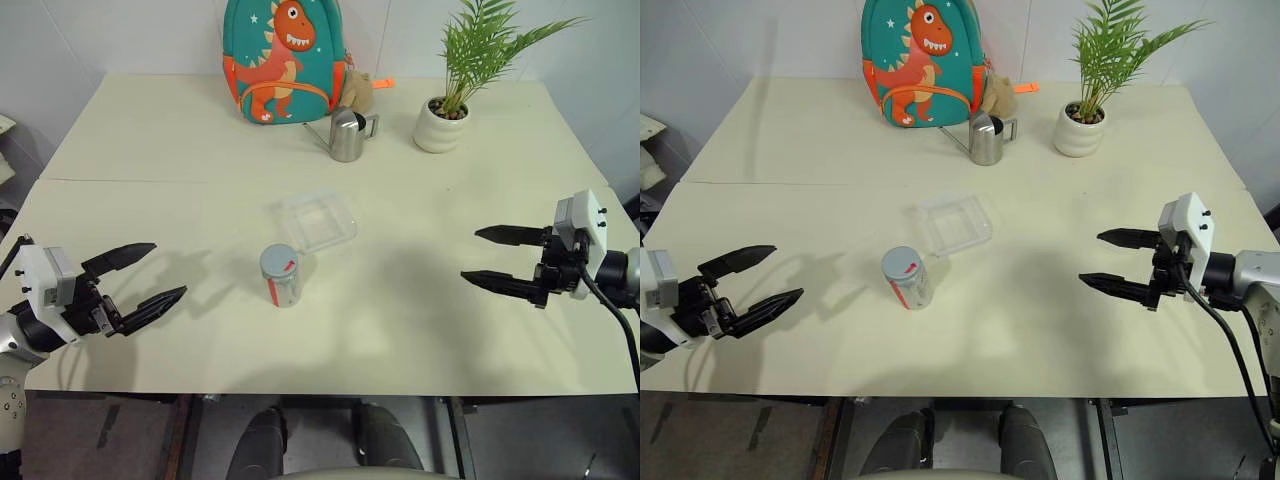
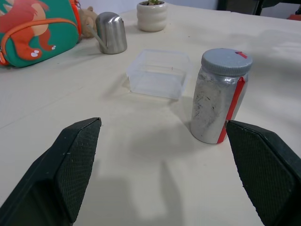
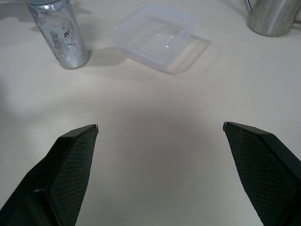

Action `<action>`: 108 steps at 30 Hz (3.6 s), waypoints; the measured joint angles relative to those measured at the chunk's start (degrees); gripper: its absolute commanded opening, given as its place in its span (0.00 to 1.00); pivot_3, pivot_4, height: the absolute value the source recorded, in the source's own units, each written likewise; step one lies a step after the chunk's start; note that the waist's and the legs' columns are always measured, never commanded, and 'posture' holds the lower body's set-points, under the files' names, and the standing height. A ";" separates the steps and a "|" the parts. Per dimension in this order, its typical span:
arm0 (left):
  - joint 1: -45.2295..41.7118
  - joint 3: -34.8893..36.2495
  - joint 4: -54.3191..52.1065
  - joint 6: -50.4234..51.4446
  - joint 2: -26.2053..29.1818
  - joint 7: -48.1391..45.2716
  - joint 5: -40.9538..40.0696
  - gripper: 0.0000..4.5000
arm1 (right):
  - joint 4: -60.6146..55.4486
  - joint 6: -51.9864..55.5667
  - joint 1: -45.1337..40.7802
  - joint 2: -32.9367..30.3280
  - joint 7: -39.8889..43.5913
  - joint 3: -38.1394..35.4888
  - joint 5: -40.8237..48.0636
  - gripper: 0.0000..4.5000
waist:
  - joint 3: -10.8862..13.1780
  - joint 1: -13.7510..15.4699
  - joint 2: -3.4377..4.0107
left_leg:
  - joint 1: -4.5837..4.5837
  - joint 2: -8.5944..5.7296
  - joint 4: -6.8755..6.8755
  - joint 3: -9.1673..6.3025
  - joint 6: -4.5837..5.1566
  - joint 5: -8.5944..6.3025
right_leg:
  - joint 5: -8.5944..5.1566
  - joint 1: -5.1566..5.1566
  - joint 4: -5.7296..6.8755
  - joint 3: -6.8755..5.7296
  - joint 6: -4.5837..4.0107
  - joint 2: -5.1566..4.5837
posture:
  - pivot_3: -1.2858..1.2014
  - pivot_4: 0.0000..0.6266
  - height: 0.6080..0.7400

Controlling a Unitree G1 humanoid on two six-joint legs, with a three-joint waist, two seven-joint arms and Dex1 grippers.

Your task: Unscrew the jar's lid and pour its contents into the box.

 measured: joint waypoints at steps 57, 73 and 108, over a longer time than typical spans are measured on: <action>4.03 -35.59 -20.05 1.35 -28.01 40.41 23.64 1.00 | 10.93 -6.14 -14.13 10.26 5.53 10.67 -1.56 1.00 | -0.02 1.41 0.02 | 0.00 -0.07 0.19 0.12 0.01 0.00 | 0.20 0.05 -0.05 0.19 0.22 0.07 | 0.52 0.24 1.00; -0.37 -38.92 -13.11 -2.75 -29.81 40.53 27.20 0.73 | 8.85 -4.93 -13.54 9.52 5.23 10.37 -1.03 1.00 | -0.03 1.43 0.03 | -0.01 -0.08 0.20 0.12 0.01 0.00 | 0.22 0.05 -0.06 0.19 0.26 0.06 | 0.52 0.24 1.00; -23.79 -29.85 -2.67 8.30 -8.62 10.90 6.60 0.41 | -25.77 17.31 -15.49 25.94 -36.09 10.06 8.91 1.00 | -0.03 1.14 0.03 | -0.07 -0.03 0.14 0.01 -0.01 0.02 | 0.20 -0.04 0.01 0.12 0.21 0.10 | 0.52 0.24 1.00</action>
